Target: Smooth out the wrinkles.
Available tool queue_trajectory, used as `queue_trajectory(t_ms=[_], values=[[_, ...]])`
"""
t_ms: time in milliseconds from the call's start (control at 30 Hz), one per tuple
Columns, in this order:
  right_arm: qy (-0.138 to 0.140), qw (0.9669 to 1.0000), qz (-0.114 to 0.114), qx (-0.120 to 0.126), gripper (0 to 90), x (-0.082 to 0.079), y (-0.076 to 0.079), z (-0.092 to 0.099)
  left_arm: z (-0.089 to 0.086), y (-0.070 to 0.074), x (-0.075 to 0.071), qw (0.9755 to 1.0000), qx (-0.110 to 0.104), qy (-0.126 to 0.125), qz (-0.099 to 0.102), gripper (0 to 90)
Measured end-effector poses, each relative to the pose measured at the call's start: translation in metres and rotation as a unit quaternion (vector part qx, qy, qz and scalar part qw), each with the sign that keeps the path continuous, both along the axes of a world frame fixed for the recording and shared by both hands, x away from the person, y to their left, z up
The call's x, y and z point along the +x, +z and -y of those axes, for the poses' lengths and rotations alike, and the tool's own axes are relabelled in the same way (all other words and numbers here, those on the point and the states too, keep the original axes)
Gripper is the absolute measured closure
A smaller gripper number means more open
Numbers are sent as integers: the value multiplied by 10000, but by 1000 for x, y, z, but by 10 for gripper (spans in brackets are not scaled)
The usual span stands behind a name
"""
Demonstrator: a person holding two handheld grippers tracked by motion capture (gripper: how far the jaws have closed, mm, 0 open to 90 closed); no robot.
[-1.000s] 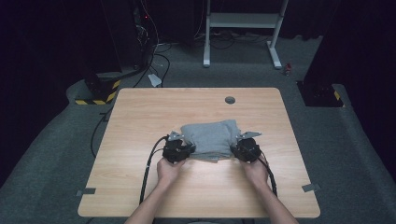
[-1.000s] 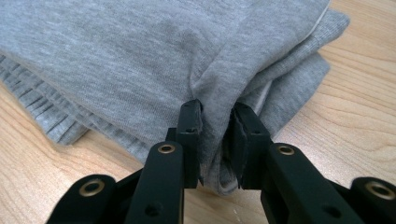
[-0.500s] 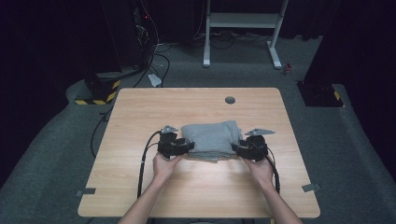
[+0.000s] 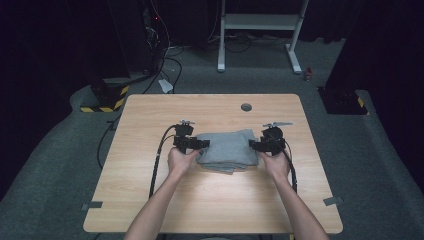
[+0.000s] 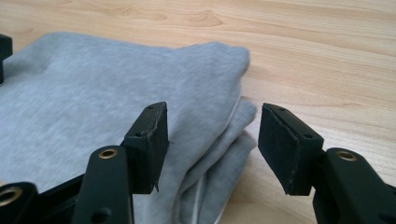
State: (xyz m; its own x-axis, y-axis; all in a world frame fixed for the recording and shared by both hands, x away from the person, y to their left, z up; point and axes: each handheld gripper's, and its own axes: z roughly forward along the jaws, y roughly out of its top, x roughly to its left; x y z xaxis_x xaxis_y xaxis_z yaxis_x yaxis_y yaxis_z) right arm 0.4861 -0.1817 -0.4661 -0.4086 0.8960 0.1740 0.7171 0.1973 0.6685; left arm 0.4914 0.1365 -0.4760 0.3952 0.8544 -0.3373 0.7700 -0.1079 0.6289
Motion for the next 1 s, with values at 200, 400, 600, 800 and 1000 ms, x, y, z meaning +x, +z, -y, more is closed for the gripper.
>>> queue_trajectory(t_ms=[200,400,600,800,1000], values=[[-105,9999,-92,42,476,13,-3,0,4,-7,14,9998,102,105,-159,370],[-17,10000,-74,22,609,21,-6,-7,13,-8,24,9998,111,23,-162,494],[110,9999,-81,-98,774,24,-7,-9,11,-6,24,9998,171,-6,-92,732],[323,9991,246,-125,819,14,5,-10,9,6,17,9996,108,-156,220,853],[473,9975,527,-58,826,1,14,-11,5,20,7,9974,-94,-451,556,860]])
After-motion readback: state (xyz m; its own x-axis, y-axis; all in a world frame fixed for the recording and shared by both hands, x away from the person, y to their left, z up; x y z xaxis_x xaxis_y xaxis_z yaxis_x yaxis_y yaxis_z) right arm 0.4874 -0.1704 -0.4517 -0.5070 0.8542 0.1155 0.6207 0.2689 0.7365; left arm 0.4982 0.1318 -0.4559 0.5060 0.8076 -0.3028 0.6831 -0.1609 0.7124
